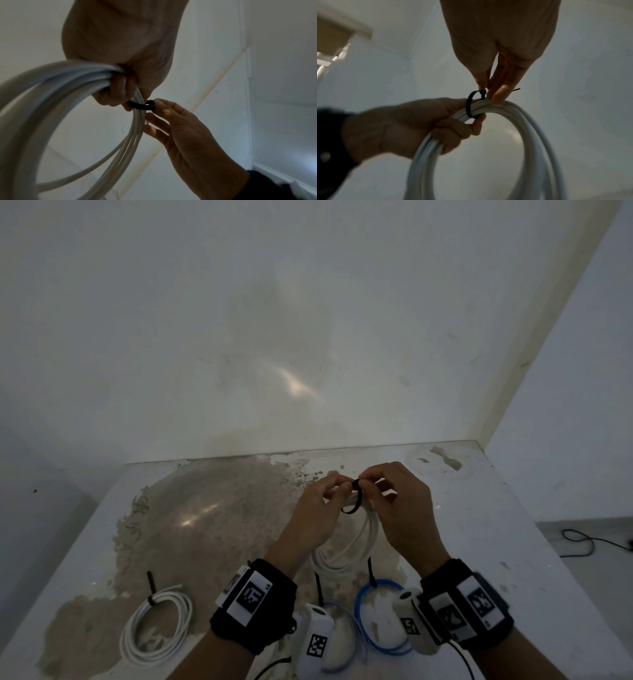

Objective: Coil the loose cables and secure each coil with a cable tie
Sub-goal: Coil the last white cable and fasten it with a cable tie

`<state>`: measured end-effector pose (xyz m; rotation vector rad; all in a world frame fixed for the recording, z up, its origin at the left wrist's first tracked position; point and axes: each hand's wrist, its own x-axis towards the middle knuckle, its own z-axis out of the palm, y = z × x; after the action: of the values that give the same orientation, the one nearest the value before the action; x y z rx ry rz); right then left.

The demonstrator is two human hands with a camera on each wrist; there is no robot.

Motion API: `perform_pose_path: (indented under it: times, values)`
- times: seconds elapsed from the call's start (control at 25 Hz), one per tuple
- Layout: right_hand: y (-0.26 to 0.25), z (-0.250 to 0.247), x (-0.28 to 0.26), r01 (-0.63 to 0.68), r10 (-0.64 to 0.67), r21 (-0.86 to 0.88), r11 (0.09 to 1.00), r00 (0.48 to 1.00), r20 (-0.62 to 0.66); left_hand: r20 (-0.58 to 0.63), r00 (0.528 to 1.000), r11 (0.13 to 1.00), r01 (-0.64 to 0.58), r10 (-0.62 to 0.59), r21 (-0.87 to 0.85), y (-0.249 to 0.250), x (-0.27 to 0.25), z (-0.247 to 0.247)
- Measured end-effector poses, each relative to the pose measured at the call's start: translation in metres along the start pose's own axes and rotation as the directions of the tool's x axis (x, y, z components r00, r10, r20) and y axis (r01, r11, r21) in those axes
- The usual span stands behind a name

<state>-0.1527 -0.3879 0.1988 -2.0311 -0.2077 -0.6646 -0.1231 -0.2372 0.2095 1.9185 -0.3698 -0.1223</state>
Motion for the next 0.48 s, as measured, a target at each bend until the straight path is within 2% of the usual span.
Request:
perform_pose_path:
  times: [0.08,0.24,0.32,0.48]
  values:
    - [0.003,-0.001,0.000,0.087,-0.084,-0.079,0.993,0.996,0.041,0.032,0.999,1.000,0.003,-0.003,-0.011,0.005,-0.002,-0.001]
    - [0.005,-0.006,0.006,0.089,-0.069,-0.108,0.990,0.982,0.173,0.059,0.998,0.999,-0.029,0.031,-0.035,0.010,-0.006,-0.001]
    - [0.003,-0.006,0.007,0.062,-0.045,-0.060,0.996,0.968,0.247,0.040,0.999,0.999,-0.023,0.025,-0.039,0.010,-0.008,-0.001]
    - [0.001,-0.010,0.012,-0.045,0.031,0.060,0.997,0.973,0.228,0.022,0.999,0.997,-0.021,0.023,-0.069,0.011,-0.006,-0.009]
